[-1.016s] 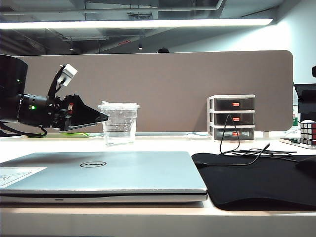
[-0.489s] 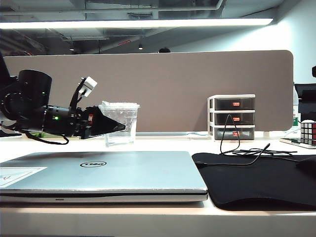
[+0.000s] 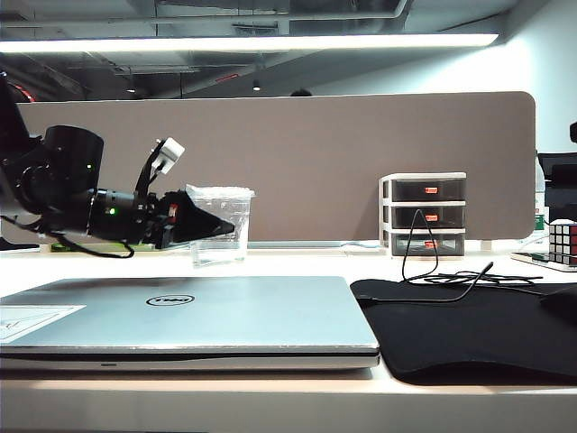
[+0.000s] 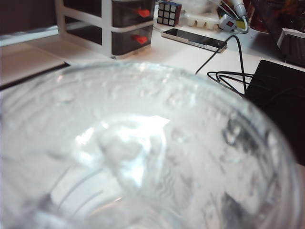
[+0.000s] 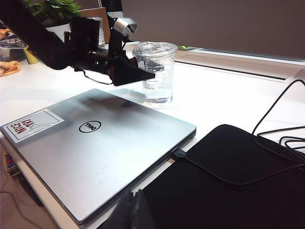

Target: Pick up the coffee cup and place it over the laptop.

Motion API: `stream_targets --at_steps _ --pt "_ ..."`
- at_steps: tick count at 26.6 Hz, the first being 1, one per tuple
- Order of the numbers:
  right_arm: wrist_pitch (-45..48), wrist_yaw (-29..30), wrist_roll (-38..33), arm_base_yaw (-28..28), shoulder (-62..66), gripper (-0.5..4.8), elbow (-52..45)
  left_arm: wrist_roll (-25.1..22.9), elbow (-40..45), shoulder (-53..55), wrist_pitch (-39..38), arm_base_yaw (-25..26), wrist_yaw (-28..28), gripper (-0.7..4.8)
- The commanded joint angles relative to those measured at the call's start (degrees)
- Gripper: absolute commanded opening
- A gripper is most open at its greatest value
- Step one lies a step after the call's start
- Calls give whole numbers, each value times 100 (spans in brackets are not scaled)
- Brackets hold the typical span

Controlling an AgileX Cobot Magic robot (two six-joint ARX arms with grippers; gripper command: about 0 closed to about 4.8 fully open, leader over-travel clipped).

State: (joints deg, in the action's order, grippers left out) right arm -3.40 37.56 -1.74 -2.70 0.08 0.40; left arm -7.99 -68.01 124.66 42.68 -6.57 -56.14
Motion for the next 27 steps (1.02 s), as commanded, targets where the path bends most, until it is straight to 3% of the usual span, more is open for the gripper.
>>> stream_targets --at_steps 1,4,9,13,14,27 --pt "66 7 -11 0 -11 -6 -37 -28 -354 44 -175 -11 -11 479" --pt "63 7 -11 0 -11 -6 -37 -46 -632 122 -501 -55 4 479" --pt "61 -13 -9 0 -11 -6 -37 -61 -632 122 -291 -90 81 469" --pt "63 -13 -9 0 -11 -6 -37 -61 -632 120 -273 -90 83 315" --pt "61 -11 -9 0 -11 -6 -37 -63 -632 120 -271 -90 83 306" --pt "61 -13 -9 0 -11 -6 -37 -251 -595 -363 -417 -90 61 308"
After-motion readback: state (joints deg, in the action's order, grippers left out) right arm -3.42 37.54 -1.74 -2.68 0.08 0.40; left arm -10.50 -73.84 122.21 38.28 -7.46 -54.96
